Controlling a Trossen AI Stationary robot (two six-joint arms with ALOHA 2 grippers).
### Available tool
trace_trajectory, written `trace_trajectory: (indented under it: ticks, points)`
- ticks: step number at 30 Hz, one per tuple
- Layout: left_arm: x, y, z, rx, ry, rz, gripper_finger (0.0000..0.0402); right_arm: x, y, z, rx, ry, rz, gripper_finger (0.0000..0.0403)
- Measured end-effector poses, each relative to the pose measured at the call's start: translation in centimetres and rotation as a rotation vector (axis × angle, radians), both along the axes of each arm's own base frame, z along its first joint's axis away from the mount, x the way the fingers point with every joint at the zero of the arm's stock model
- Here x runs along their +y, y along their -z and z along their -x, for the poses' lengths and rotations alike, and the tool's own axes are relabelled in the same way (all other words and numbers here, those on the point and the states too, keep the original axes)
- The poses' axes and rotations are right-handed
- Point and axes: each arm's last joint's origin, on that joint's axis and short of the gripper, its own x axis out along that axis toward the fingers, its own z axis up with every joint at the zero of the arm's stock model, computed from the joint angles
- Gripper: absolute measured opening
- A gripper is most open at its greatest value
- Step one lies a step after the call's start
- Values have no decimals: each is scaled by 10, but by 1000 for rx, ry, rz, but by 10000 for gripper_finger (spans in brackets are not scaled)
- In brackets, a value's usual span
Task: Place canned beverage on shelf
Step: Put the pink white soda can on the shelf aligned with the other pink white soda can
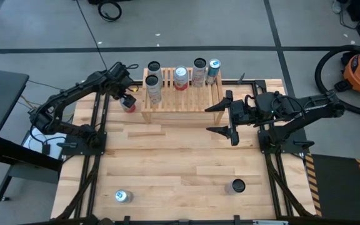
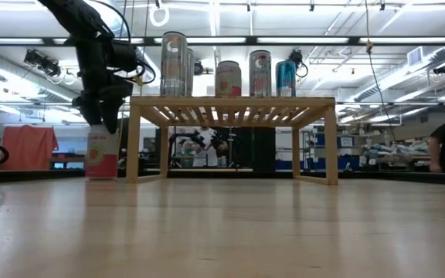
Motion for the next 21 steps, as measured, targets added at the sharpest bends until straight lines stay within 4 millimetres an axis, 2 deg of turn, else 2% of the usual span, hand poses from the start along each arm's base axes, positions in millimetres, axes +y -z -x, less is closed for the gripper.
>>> trace_trajectory:
  ticks: [4, 21]
  points:
    - [1, 0, -1, -25, -68, -4, 314, 0, 0, 0, 0, 0, 0, 323]
    - [-3, 0, 2, -25, -87, 60, 314, 0, 0, 0, 0, 0, 0, 323]
